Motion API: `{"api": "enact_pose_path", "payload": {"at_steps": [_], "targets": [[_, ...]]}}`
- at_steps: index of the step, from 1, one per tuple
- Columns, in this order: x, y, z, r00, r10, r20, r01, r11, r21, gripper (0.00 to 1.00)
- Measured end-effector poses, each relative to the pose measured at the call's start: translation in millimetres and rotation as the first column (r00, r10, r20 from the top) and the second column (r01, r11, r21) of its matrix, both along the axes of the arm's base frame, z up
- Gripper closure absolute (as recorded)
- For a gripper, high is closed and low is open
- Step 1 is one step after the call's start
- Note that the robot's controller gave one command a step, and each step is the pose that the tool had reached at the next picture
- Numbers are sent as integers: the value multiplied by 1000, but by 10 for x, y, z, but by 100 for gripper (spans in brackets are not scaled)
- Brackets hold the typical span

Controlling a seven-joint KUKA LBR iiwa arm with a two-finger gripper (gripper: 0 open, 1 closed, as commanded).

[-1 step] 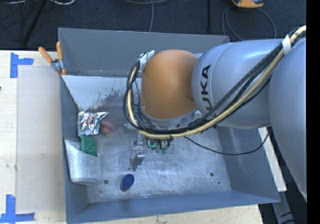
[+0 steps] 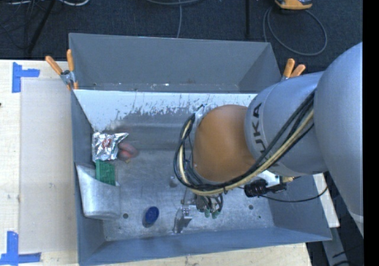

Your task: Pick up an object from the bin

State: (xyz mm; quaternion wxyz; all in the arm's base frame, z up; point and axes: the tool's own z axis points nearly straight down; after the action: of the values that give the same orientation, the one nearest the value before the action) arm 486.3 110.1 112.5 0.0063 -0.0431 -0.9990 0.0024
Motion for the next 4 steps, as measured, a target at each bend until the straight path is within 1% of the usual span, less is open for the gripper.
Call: {"api": "enact_pose_path", "payload": {"at_steps": [1, 2, 3, 4], "targets": [[-98, 402, -308, 965, 259, 31, -260, 966, 3, 0], [110, 945, -382, 814, 581, 12, -581, 814, 4, 0], [972, 294, -354, 692, 722, 14, -722, 692, 1, 0], [382, 762, -115, 357, 934, 14, -934, 356, 7, 0]]}}
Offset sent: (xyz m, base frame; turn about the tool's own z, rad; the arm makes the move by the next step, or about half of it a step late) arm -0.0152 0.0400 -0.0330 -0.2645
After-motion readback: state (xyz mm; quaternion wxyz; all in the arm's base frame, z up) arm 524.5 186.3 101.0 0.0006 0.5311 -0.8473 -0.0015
